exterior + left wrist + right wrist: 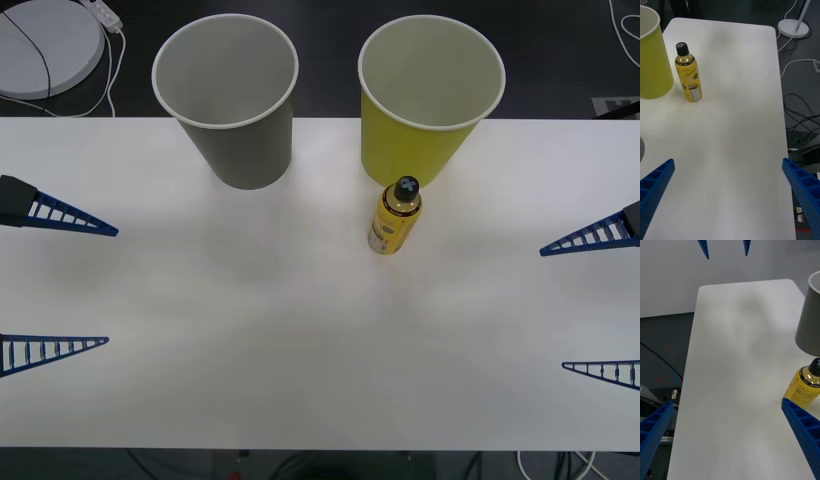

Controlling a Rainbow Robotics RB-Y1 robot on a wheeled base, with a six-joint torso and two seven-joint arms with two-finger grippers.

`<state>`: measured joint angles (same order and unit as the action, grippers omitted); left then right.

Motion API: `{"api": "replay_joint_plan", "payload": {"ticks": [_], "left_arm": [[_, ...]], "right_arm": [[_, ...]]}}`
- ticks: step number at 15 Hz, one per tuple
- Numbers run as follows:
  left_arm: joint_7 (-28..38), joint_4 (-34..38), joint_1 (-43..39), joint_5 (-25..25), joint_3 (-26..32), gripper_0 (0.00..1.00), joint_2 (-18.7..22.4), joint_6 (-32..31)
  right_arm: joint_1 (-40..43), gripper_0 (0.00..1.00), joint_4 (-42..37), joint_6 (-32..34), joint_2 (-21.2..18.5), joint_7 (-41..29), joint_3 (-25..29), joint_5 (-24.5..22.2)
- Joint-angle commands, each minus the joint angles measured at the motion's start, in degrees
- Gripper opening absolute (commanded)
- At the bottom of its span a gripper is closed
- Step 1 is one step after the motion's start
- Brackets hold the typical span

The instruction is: Put the can into the green bin and the plastic bottle into the gray bin

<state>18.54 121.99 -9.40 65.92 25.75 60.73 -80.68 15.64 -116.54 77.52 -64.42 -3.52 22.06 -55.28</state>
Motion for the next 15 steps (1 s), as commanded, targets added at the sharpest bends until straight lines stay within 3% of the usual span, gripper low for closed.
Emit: {"api": "replay_joint_plan", "payload": {"ticks": [1,8,15], "left_arm": [[0.0,0.0,0.0,0.0,0.0,1.0,0.0,0.0],[0.0,0.0,0.0,0.0,0.0,1.0,0.0,0.0],[0.0,0.0,0.0,0.0,0.0,1.0,0.0,0.0]], "right_arm": [[0.0,1.0,0.0,0.0,0.0,0.0,0.0,0.0],[1.2,1.0,0.0,-0.6,1.1,0.4,0.0,1.8],[3.6,1.0,-0.1,-7.2,1.1,1.8,-3.1,1.8]]}}
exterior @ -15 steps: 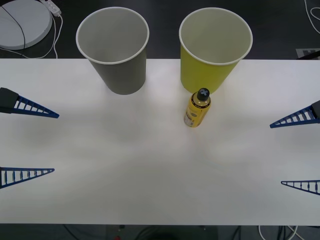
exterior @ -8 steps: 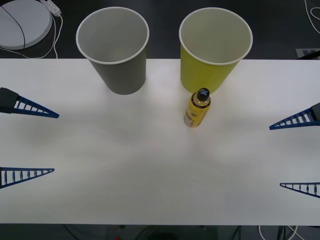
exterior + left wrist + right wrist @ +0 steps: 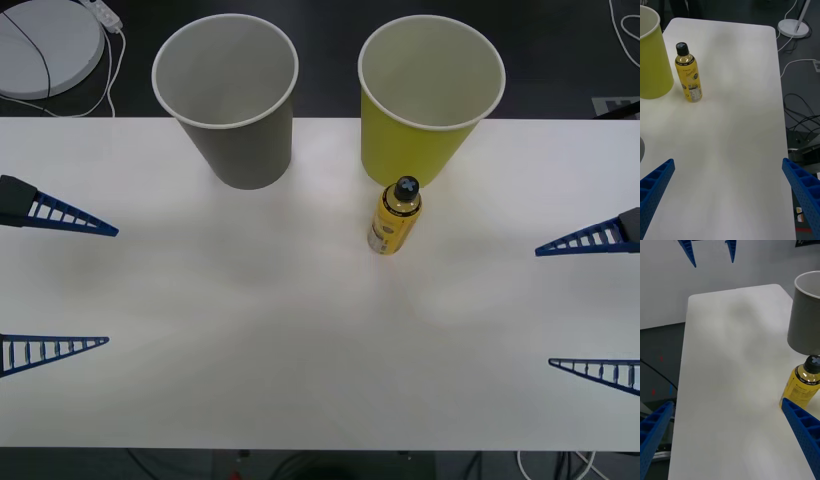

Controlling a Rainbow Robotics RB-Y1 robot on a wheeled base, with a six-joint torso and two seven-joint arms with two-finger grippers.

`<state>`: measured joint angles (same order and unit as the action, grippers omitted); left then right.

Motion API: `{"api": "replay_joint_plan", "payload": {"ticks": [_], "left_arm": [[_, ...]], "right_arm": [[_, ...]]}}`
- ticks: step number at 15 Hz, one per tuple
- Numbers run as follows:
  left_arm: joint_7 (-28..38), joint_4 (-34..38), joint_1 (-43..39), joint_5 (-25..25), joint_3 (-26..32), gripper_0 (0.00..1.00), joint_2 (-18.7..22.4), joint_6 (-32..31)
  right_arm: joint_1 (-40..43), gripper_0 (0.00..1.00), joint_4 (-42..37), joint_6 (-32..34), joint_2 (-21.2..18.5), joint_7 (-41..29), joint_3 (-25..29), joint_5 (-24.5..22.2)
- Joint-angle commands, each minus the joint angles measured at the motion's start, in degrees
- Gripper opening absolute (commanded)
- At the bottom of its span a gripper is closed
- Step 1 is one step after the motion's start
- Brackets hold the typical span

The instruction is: Put the can into the green bin and the plastic bottle into the gray bin

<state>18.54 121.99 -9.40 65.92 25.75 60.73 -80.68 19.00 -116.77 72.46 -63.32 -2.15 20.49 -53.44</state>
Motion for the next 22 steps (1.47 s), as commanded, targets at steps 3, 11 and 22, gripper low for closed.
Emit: {"api": "replay_joint_plan", "payload": {"ticks": [3,11,22], "left_arm": [[0.0,0.0,0.0,0.0,0.0,1.0,0.0,0.0],[0.0,0.0,0.0,0.0,0.0,1.0,0.0,0.0],[0.0,0.0,0.0,0.0,0.0,1.0,0.0,0.0]], "right_arm": [[0.4,1.0,0.8,-5.8,0.1,1.4,-4.4,-0.3],[0.9,1.0,1.5,-12.0,3.3,2.1,-7.2,-2.9],[0.9,1.0,1.5,-30.8,3.5,3.8,-17.1,-2.9]]}}
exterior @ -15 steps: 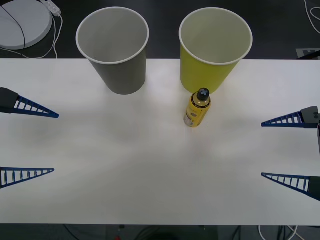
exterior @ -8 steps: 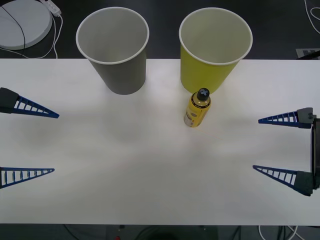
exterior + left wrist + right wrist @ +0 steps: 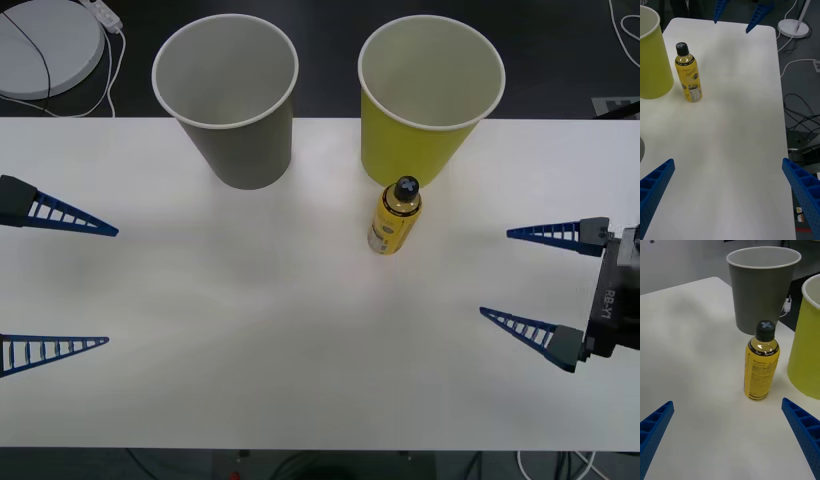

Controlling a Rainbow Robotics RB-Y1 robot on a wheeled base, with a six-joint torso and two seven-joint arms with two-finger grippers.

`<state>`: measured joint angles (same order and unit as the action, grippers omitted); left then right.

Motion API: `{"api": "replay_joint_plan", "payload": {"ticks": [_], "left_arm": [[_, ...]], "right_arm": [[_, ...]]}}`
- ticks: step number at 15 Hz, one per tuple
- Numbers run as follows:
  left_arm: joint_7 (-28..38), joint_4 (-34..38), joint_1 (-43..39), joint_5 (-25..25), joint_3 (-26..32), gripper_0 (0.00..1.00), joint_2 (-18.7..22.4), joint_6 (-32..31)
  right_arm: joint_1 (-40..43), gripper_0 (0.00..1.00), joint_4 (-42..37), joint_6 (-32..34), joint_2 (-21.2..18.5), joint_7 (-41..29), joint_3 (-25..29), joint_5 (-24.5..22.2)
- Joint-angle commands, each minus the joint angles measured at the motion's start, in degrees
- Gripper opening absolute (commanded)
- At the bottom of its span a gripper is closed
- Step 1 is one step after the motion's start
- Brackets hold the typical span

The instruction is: Put the can into the green bin and the plastic bottle into the gray bin

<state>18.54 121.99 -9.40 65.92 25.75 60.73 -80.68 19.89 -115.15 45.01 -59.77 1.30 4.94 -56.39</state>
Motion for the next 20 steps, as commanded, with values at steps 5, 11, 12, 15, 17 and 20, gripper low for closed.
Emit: {"api": "replay_joint_plan", "payload": {"ticks": [5,11,12,15,17,20], "left_arm": [[0.0,0.0,0.0,0.0,0.0,1.0,0.0,0.0],[0.0,0.0,0.0,0.0,0.0,1.0,0.0,0.0],[0.0,0.0,0.0,0.0,0.0,1.0,0.0,0.0],[0.0,0.0,0.0,0.0,0.0,1.0,0.0,0.0],[0.0,0.0,0.0,0.0,0.0,1.0,0.0,0.0],[0.0,0.0,0.0,0.0,0.0,1.0,0.0,0.0]], "right_arm": [[-0.6,1.0,-0.1,-13.1,-0.1,1.3,-6.3,0.1],[-4.4,1.0,-0.1,-25.7,-0.1,1.7,-15.2,0.6],[-5.0,1.0,0.0,-26.6,0.0,1.7,-16.2,0.7],[-6.7,1.0,0.2,-28.1,1.1,1.8,-18.1,0.5],[-8.4,1.0,0.5,-29.5,1.4,1.8,-20.2,0.4],[-10.7,1.0,1.4,-31.0,1.9,1.8,-22.8,0.4]]}}
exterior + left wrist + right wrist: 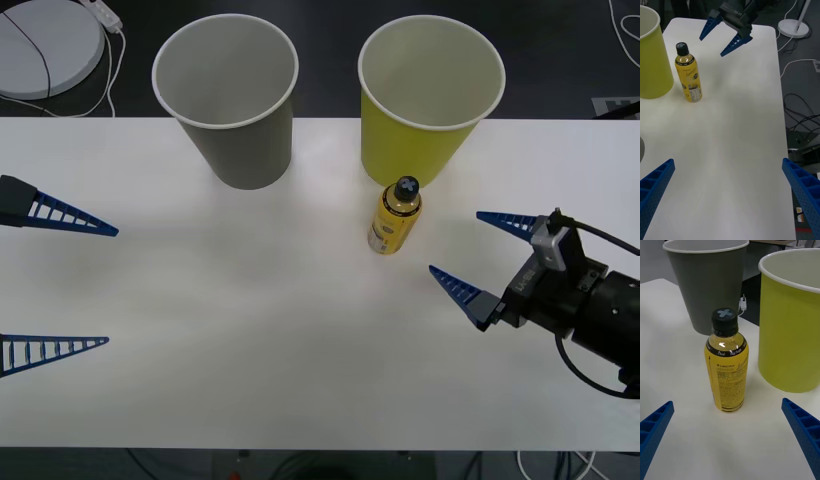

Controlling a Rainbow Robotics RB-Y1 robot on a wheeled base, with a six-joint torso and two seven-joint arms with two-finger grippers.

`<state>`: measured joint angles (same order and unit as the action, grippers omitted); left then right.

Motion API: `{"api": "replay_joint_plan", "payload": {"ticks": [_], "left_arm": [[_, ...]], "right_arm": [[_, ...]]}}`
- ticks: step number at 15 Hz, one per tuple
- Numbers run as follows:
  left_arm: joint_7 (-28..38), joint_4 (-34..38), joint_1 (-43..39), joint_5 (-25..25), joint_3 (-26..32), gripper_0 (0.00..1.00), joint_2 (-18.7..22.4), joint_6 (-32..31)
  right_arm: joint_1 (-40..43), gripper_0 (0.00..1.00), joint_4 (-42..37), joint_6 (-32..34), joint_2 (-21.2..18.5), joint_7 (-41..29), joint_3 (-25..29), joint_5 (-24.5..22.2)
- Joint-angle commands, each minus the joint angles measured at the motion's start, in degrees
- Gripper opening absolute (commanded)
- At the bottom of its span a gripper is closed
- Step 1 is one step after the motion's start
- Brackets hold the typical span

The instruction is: Put the can into the green bin and the plastic bottle into the gray bin

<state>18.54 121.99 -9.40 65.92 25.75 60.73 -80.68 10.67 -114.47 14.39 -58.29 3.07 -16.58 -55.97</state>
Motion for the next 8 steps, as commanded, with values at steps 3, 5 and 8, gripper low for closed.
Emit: {"api": "replay_joint_plan", "payload": {"ticks": [3,5,8], "left_arm": [[0.0,0.0,0.0,0.0,0.0,1.0,0.0,0.0],[0.0,0.0,0.0,0.0,0.0,1.0,0.0,0.0],[0.0,0.0,0.0,0.0,0.0,1.0,0.0,0.0]], "right_arm": [[-4.3,1.0,2.9,-0.2,1.6,0.0,-3.3,-0.1],[-6.5,1.0,4.5,-0.2,2.4,0.1,-4.8,0.0],[-9.4,1.0,6.4,-0.2,3.5,0.0,-6.7,0.0]]}}
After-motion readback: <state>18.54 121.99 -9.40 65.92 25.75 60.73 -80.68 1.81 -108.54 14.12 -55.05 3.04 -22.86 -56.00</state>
